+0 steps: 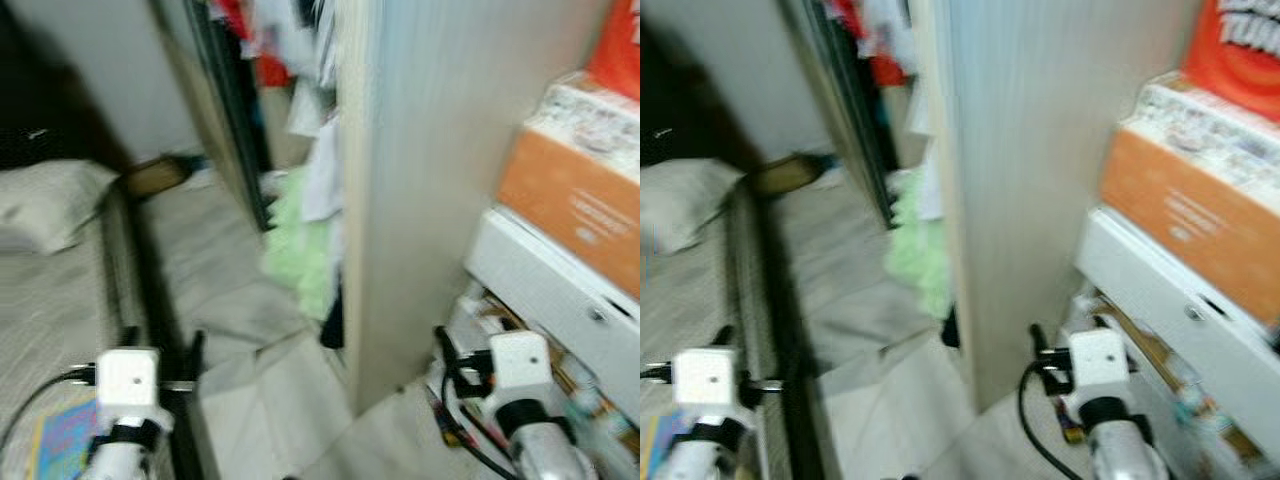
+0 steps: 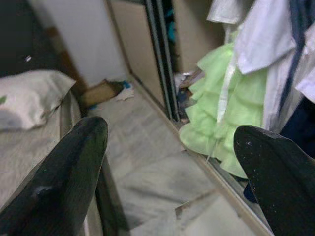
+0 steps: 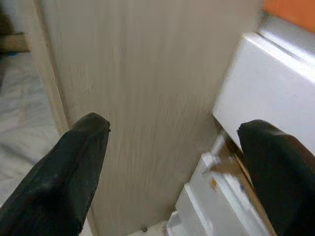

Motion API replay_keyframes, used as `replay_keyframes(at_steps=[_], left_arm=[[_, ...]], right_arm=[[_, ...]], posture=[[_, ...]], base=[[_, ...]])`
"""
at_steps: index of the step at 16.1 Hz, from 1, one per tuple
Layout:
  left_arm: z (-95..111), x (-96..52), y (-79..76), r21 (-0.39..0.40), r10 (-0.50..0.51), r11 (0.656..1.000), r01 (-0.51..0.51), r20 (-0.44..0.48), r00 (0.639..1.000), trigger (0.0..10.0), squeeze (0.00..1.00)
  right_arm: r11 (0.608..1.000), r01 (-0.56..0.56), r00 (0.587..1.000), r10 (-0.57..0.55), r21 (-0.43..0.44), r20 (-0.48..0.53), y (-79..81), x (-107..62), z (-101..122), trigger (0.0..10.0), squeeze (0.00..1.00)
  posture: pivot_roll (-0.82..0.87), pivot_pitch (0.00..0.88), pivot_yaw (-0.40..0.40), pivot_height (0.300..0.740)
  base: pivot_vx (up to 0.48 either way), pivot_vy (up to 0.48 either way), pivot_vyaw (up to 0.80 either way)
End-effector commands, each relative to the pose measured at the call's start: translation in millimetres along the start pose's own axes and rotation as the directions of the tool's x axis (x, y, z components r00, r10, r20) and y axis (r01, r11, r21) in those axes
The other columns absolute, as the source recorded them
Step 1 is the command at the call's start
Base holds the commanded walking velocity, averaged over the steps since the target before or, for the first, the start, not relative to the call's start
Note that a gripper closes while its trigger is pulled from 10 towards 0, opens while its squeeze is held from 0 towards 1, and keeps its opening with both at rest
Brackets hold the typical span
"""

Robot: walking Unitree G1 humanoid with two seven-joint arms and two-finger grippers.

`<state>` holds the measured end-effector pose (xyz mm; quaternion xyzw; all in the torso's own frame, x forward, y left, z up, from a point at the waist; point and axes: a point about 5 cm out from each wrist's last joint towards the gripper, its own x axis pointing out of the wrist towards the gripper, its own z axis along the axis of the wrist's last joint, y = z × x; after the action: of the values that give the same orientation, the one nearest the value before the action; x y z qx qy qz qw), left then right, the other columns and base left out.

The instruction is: Clean up the room

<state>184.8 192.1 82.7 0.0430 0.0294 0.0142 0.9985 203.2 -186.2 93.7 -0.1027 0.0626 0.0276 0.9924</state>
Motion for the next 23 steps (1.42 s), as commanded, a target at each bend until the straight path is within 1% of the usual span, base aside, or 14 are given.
replay_keyframes(at_steps=[1,3,4,6,12,15,20,21,23], left_arm=[[4,1.5,2.6,0.024,0.004,1.0,-0.005,0.009,1.0,10.0,0.0],[5,2.9,2.3,0.025,-0.001,1.0,0.001,0.014,1.0,10.0,0.0],[6,3.3,5.2,0.027,0.004,1.0,-0.004,0.015,1.0,10.0,0.0],[6,4.5,5.9,0.03,0.006,1.0,-0.006,0.013,1.0,10.0,0.0],[7,7.8,-0.4,0.028,-0.015,1.0,0.015,0.017,1.0,10.0,0.0],[7,7.4,-1.4,0.028,-0.018,0.999,0.017,0.017,1.0,10.0,0.0],[10,12.8,-1.9,0.033,-0.032,0.999,0.031,0.028,0.999,10.0,0.0],[10,13.4,-2.3,0.032,-0.034,0.999,0.033,0.03,0.999,10.0,0.0],[10,14.2,-3.3,0.032,-0.04,0.999,0.039,0.03,0.999,10.0,0.0]], right_arm=[[0.998,-0.052,0.998,0.051,0.024,0.032,12.2,8.2,7,10.0,0.0],[0.998,-0.061,0.997,0.06,0.03,0.038,15.1,13.0,9,10.0,0.0],[0.997,-0.067,0.997,0.066,0.032,0.036,16.5,12.4,8,10.0,0.0],[0.997,-0.074,0.997,0.074,0.016,0.029,16.9,10.6,5,10.0,0.0],[0.997,-0.078,0.996,0.078,0.004,0.031,14.4,12.2,6,10.0,0.0],[0.995,-0.099,0.995,0.099,0.006,0.031,19.5,13.3,5,10.0,0.0],[0.995,-0.099,0.994,0.098,0.013,0.038,21.7,15.6,5,10.0,0.0],[0.995,-0.097,0.995,0.097,0.01,0.039,21.7,15.6,5,10.0,0.0],[0.996,-0.088,0.995,0.088,0.003,0.039,21.0,16.4,4,10.0,0.0]], posture=[[0.03,0.099,0.025,0.74],[0.03,0.093,0.023,0.74],[0.03,0.093,0.023,0.74],[0.03,0.096,0.024,0.74],[0.02,0.107,0.017,0.74],[0.03,0.105,0.015,0.74],[0.04,0.096,0.025,0.74],[0.04,0.094,0.025,0.74],[0.03,0.092,0.026,0.74]], base=[[0.0,0.0,0.77],[0.0,0.0,0.77],[0.0,0.0,0.77],[0.0,0.0,0.77],[0.0,0.0,0.77],[0.0,0.0,0.77],[0.0,0.0,0.77],[0.0,0.0,0.69],[0.0,0.0,0.0]])
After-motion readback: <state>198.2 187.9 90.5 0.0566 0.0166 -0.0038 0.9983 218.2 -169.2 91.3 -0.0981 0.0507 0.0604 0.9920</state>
